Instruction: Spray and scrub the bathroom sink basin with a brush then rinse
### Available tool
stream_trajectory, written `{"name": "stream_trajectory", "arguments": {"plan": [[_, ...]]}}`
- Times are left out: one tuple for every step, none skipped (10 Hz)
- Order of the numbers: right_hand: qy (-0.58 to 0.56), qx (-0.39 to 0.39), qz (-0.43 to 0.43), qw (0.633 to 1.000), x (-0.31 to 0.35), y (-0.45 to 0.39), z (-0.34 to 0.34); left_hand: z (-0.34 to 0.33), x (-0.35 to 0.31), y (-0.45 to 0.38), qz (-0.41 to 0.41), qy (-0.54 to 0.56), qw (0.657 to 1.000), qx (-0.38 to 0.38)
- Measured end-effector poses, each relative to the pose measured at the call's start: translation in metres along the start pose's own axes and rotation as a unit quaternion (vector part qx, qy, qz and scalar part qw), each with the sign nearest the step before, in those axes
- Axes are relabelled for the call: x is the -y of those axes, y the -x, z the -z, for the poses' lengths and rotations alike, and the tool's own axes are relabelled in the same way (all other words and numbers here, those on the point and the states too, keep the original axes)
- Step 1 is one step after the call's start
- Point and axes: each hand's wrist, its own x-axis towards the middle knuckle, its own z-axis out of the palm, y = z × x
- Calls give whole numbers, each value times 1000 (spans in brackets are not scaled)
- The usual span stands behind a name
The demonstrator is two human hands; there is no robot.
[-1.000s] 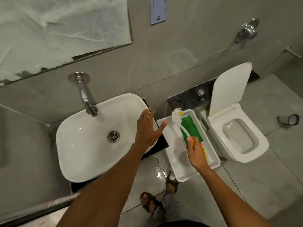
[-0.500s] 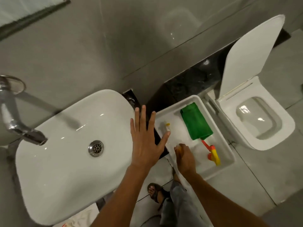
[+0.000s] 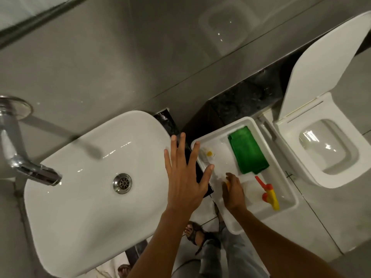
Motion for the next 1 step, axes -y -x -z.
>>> {"name": "stream_trajectory", "arguments": {"plan": [[15, -14, 21, 1000, 4, -1, -1, -4, 1, 0, -2, -27, 1000, -8]]}}
